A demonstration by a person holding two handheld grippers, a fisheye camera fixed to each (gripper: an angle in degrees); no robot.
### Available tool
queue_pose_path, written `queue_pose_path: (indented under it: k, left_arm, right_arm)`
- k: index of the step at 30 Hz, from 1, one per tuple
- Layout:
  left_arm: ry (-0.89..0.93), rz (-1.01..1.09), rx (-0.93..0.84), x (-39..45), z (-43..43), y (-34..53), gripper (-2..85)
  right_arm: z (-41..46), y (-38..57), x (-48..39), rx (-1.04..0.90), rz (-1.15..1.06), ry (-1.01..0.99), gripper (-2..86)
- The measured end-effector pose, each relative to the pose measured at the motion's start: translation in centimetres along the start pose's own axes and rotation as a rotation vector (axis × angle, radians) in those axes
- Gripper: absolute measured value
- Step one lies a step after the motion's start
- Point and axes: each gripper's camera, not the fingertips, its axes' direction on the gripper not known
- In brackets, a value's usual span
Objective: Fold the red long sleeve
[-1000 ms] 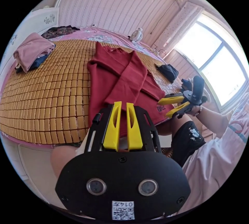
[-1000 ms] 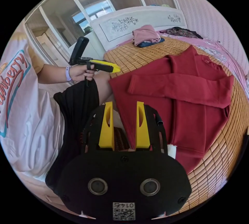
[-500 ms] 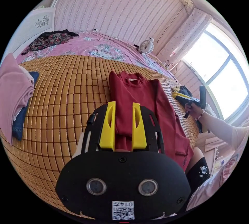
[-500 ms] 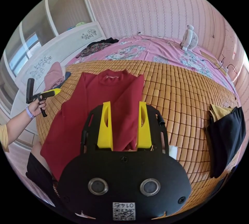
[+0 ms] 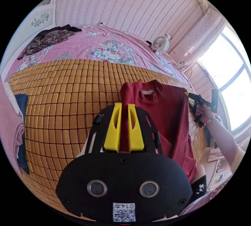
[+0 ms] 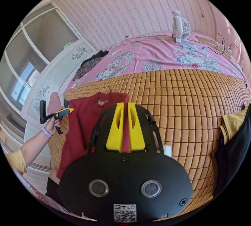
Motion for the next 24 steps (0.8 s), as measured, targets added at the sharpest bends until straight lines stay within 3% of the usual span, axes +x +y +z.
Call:
queue_pose_path:
  k: [7,10,12,17,19,24]
  left_arm:
    - [0.227,0.075,0.206,0.1,-11.6,5.9,4.0]
    - [0.284,0.192,0.171,1.1,-15.6,12.9,4.1]
    - [0.291,0.153,0.100,0.8,-16.9,18.1,3.9]
    - [0.286,-0.145,-0.002,-2.1,-19.1,30.8,0.5]
    - [0.264,-0.245,-0.005,-1.9,-19.5,34.1,-0.1]
    - [0.263,-0.257,0.042,0.5,-17.8,34.0,5.2]
  right_arm:
    - [-12.1,4.8,-4.0,0.113,-0.178,-0.199,1.8]
    - [-17.0,10.7,-6.0,0.059,-0.290,-0.230,2.3]
    - [-18.7,16.4,-6.8,-0.069,-0.333,-0.194,3.1]
    - [-17.8,26.5,-5.4,-0.292,-0.110,-0.065,7.1]
    - [-17.5,28.4,-5.3,-0.290,-0.031,-0.047,9.1]
    - [-15.1,28.1,-7.2,-0.236,0.031,0.093,14.0]
